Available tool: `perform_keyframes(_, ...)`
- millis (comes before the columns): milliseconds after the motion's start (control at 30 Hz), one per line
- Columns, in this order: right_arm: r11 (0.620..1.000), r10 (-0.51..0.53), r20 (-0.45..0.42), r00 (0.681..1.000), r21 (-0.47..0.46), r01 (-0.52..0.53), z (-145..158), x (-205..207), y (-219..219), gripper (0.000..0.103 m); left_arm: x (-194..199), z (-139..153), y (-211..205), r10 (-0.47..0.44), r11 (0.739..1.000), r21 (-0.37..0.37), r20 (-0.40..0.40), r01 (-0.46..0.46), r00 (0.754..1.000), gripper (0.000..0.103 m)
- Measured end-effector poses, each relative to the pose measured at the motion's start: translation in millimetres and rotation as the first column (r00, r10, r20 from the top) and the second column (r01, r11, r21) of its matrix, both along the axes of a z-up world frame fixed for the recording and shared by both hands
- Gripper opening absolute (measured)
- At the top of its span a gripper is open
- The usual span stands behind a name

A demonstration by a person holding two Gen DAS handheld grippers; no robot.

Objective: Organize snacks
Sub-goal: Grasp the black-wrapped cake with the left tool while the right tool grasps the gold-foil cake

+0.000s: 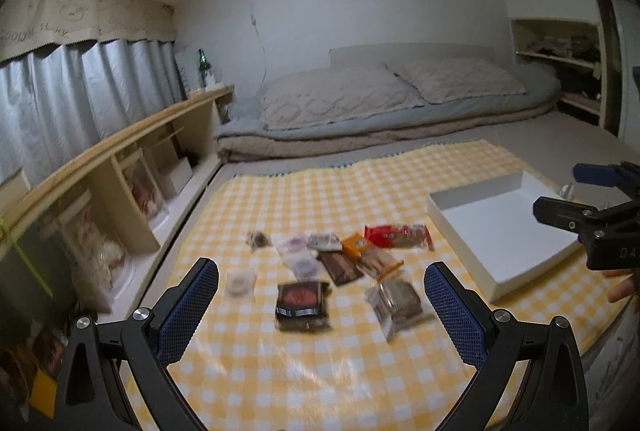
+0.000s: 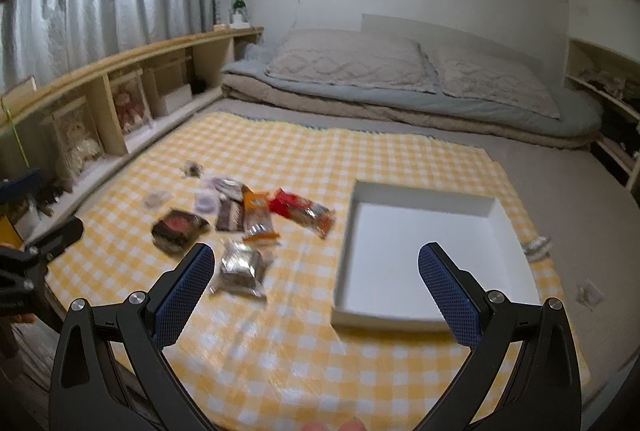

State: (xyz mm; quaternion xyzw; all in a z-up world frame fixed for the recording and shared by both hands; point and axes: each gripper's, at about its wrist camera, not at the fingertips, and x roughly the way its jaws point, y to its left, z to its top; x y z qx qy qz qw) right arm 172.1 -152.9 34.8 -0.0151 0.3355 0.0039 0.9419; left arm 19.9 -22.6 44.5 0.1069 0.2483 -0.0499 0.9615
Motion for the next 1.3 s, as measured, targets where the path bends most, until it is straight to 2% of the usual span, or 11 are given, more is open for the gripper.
perform_keyframes(100,0.999,0.03,-0.026,0.999,0.027,-0.03,5,25,1,0.103,26,4,7,-0.009,1.0,-0.019,-0.002,0.009,1.0,0.103)
perform_keyframes(167,0.997,0.056,-0.057,0.997,0.052,-0.053,3,46,3,0.103,49,3,15,0.002,1.0,-0.027,-0.041,-0.003,0.999,0.103)
perform_keyframes(300,0.986,0.086,-0.162,0.983,0.158,-0.06,-18,87,5,0.103,105,-6,30,0.021,0.999,-0.035,-0.142,-0.026,0.99,0.103)
perform_keyframes(367,0.979,0.092,-0.222,0.971,0.199,-0.048,-34,106,7,0.103,136,-16,35,0.012,0.998,-0.053,-0.228,-0.025,0.973,0.103)
perform_keyframes(433,0.975,0.1,-0.288,0.952,0.22,-0.036,-54,124,12,0.103,167,-27,40,-0.003,0.996,-0.081,-0.319,-0.024,0.948,0.103)
perform_keyframes(600,0.96,0.131,-0.451,0.883,0.28,0.0,-105,155,25,0.103,230,-50,51,0.0,0.992,-0.116,-0.447,-0.058,0.895,0.103)
perform_keyframes(767,0.948,0.164,-0.563,0.81,0.317,0.028,-147,172,38,0.103,277,-83,53,0.019,0.995,-0.07,-0.552,-0.069,0.834,0.103)
perform_keyframes(933,0.946,0.161,-0.671,0.724,0.314,0.08,-186,183,44,0.089,315,-131,57,0.024,0.994,-0.064,-0.672,-0.09,0.74,0.095)
perform_keyframes(1100,0.95,0.165,-0.715,0.679,0.301,0.086,-204,184,47,0.083,331,-157,58,0.01,0.995,-0.065,-0.7,-0.078,0.715,0.087)
perform_keyframes(1233,0.953,0.161,-0.745,0.648,0.288,0.095,-214,183,48,0.074,341,-175,55,0.032,0.996,-0.031,-0.732,-0.081,0.681,0.073)
perform_keyframes(1300,0.957,0.147,-0.759,0.634,0.272,0.102,-218,183,48,0.067,347,-187,55,0.042,0.995,-0.026,-0.753,-0.094,0.656,0.07)
